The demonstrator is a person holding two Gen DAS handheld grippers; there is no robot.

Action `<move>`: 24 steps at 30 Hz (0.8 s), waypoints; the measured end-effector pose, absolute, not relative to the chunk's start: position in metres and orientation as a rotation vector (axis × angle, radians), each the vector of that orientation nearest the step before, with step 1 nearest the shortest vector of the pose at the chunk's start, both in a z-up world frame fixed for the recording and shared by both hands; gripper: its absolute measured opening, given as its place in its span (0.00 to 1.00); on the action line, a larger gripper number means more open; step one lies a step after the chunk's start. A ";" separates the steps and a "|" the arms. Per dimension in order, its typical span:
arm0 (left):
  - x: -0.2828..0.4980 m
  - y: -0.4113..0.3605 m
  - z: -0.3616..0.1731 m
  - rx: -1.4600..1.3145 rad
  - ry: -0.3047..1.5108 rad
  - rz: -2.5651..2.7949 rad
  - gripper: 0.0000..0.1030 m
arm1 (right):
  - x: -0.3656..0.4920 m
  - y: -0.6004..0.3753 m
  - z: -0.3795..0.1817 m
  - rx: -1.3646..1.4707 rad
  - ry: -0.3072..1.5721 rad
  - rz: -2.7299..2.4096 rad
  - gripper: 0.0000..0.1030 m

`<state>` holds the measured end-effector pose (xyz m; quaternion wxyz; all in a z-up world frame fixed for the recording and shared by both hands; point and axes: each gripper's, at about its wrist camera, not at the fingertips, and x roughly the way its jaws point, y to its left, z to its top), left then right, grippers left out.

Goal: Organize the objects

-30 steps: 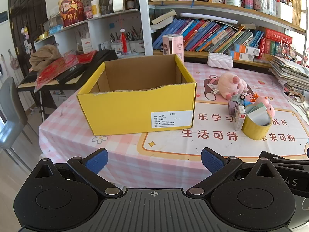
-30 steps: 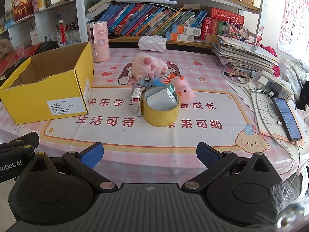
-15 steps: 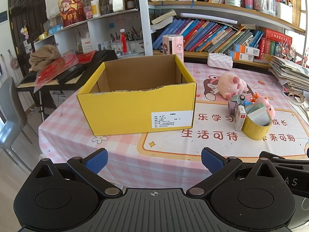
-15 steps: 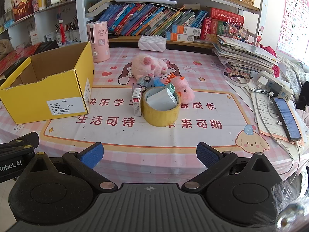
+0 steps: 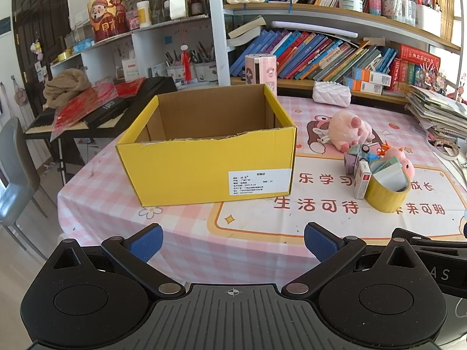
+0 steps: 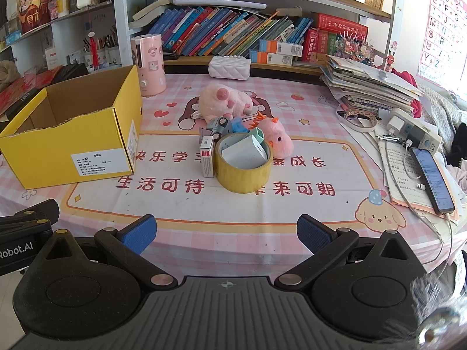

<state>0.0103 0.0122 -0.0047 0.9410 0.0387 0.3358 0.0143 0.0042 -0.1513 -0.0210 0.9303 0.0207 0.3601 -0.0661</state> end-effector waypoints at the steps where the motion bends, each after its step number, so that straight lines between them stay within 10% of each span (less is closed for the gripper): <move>1: 0.010 0.012 -0.004 0.079 0.685 0.030 1.00 | 0.004 -0.152 -0.021 0.042 0.737 -0.135 1.00; 24: 0.011 0.012 -0.003 0.078 0.685 0.027 1.00 | 0.003 -0.152 -0.021 0.042 0.736 -0.136 1.00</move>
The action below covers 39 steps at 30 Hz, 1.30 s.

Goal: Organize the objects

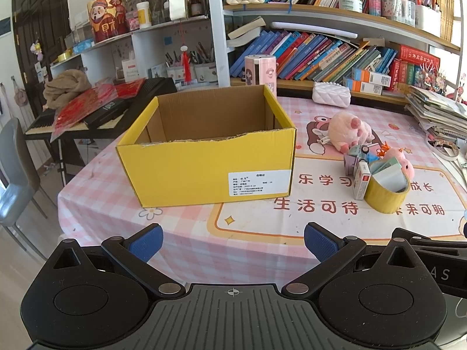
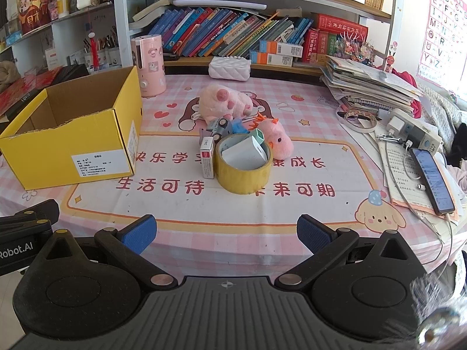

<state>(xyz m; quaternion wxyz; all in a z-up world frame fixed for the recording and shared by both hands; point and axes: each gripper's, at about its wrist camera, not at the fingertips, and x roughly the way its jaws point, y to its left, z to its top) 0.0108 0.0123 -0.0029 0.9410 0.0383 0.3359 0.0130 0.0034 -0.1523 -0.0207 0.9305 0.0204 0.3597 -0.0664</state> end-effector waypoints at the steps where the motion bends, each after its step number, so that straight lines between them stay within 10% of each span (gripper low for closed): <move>1: 0.011 0.012 -0.003 0.078 0.686 0.026 1.00 | 0.003 -0.153 -0.021 0.042 0.736 -0.136 1.00; 39: 0.046 0.001 -0.014 0.017 0.747 0.021 1.00 | 0.035 -0.169 -0.022 -0.001 0.760 -0.095 0.98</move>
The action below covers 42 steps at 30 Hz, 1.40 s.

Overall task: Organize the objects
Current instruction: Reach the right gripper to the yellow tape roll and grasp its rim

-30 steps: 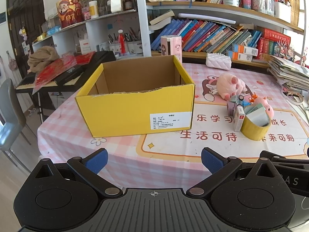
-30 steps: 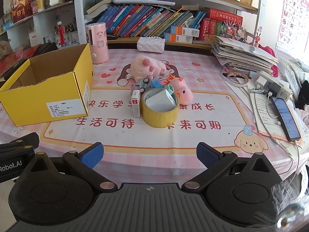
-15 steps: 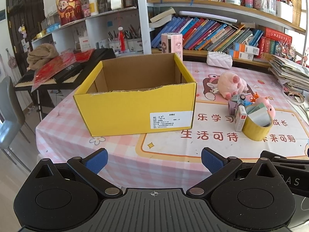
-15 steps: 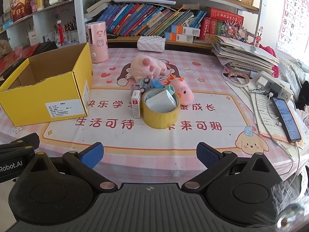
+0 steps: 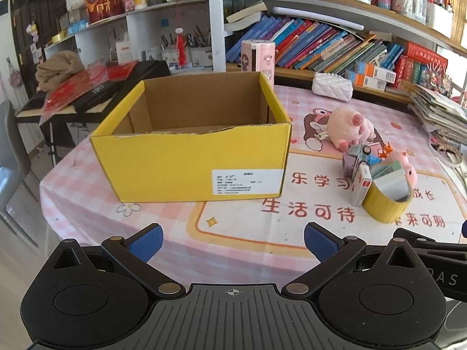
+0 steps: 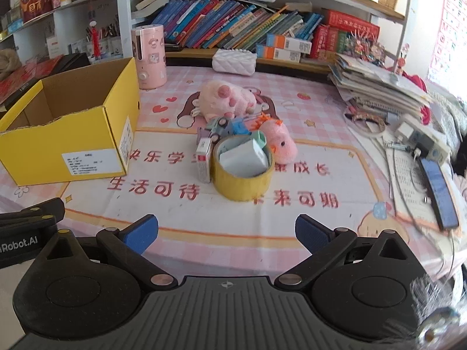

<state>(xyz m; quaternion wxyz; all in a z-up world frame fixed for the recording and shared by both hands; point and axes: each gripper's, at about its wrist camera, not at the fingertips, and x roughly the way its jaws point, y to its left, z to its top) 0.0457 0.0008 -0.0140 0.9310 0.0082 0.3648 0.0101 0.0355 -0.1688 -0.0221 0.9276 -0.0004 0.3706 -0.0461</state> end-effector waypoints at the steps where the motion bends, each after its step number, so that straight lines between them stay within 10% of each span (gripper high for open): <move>1: 0.048 -0.001 -0.014 0.012 0.746 0.021 1.00 | 0.039 -0.171 -0.022 -0.004 0.761 -0.088 0.98; 24: 0.073 -0.033 -0.021 -0.040 0.772 0.193 1.00 | 0.141 -0.221 -0.071 -0.065 0.894 0.094 0.98; 42: 0.084 -0.073 -0.021 -0.018 0.759 0.126 1.00 | 0.138 -0.254 -0.038 -0.049 0.703 0.235 0.62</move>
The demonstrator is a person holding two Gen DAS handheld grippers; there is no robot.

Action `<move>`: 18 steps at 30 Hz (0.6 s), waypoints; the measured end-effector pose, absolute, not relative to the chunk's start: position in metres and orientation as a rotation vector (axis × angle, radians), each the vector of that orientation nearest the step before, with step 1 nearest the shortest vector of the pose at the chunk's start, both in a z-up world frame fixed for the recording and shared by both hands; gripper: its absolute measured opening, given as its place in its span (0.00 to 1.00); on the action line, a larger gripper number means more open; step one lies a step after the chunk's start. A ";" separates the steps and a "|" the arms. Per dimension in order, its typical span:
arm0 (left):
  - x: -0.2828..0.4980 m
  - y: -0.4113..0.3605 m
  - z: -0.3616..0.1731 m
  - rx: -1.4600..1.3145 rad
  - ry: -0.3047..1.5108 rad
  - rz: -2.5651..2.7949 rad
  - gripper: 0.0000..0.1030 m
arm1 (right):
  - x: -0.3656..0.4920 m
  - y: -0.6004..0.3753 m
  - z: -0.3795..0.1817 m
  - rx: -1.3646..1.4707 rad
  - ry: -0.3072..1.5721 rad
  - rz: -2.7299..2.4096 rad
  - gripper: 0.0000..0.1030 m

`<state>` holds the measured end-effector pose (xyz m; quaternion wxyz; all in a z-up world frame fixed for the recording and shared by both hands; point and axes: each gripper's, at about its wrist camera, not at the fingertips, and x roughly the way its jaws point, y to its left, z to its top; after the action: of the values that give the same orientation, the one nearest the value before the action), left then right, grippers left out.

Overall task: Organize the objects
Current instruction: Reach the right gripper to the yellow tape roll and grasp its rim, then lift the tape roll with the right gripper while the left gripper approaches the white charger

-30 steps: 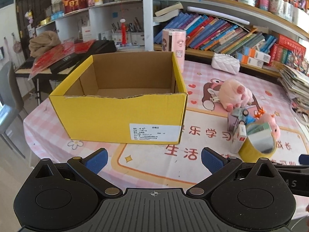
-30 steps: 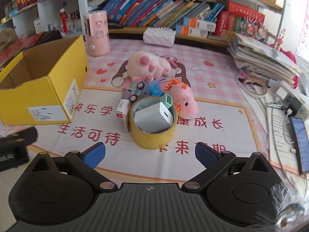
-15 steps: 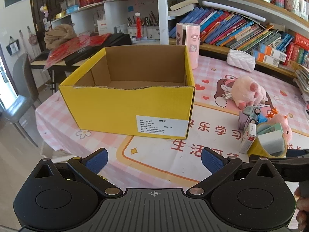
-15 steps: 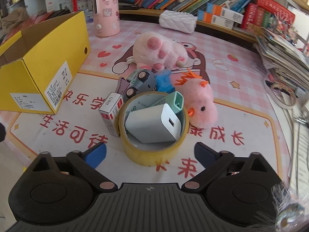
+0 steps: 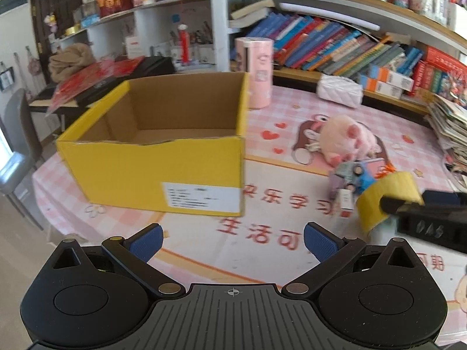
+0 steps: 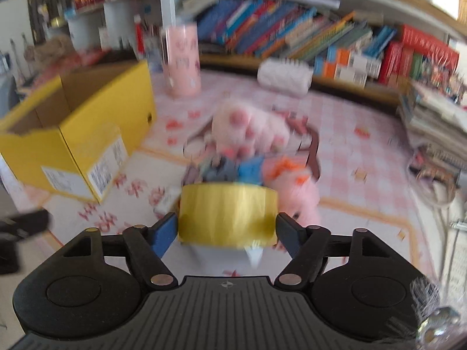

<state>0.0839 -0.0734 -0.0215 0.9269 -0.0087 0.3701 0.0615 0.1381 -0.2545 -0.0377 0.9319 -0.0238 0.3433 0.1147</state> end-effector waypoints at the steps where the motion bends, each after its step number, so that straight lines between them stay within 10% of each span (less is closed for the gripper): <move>1: 0.086 -0.078 -0.022 -0.013 0.760 0.113 1.00 | 0.136 -0.259 -0.033 -0.035 0.684 0.233 0.45; 3: 0.091 -0.089 -0.025 -0.003 0.770 0.081 0.99 | 0.133 -0.268 -0.025 -0.021 0.643 0.237 0.27; 8: 0.103 -0.107 -0.029 0.026 0.792 0.042 0.99 | 0.134 -0.279 -0.025 -0.030 0.652 0.252 0.29; 18: 0.114 -0.122 -0.037 0.057 0.821 0.004 0.95 | 0.135 -0.297 -0.035 0.017 0.736 0.203 0.72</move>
<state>0.1141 -0.1220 -0.0371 0.9166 0.0275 0.3989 0.0021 0.1351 -0.2972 -0.0352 0.9280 0.0083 0.3591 0.0991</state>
